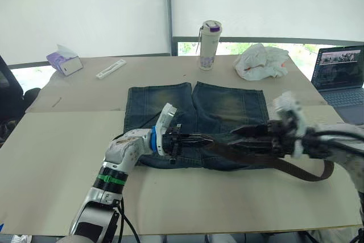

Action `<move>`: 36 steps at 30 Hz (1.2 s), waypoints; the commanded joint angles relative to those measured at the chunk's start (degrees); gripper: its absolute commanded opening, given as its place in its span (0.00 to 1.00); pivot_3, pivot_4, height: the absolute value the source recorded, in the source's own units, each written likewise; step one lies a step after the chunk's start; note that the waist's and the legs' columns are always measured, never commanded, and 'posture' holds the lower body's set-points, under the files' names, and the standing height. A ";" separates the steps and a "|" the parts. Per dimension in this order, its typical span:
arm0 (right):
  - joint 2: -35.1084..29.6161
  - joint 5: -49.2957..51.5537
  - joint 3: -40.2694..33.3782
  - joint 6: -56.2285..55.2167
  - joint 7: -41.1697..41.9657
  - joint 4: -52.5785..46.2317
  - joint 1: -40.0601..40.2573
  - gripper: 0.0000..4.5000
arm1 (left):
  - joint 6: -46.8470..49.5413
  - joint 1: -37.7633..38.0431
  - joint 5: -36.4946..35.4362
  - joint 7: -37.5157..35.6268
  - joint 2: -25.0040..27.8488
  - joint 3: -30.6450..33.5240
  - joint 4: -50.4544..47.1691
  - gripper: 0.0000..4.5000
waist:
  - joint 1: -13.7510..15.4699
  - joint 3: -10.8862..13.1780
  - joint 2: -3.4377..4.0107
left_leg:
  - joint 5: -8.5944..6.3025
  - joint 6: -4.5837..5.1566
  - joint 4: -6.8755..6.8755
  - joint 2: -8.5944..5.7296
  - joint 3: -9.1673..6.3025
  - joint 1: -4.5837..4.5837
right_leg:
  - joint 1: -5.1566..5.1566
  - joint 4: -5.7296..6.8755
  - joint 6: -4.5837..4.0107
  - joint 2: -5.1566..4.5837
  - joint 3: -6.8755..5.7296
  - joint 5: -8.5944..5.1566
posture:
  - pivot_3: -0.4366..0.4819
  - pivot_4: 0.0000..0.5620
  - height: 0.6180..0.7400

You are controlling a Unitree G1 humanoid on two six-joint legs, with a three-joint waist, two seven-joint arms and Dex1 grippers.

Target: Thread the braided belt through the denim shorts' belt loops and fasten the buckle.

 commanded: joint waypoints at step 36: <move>33.41 30.33 7.38 -21.73 -38.93 -8.30 19.80 0.68 | 25.03 4.81 -33.93 37.74 -11.93 16.26 -7.55 0.00 | -0.52 -0.29 0.23 | 0.14 -0.25 -0.01 -0.15 -0.04 -0.35 | -0.24 -0.01 0.16 0.09 0.25 -0.06 | 0.48 0.27 1.00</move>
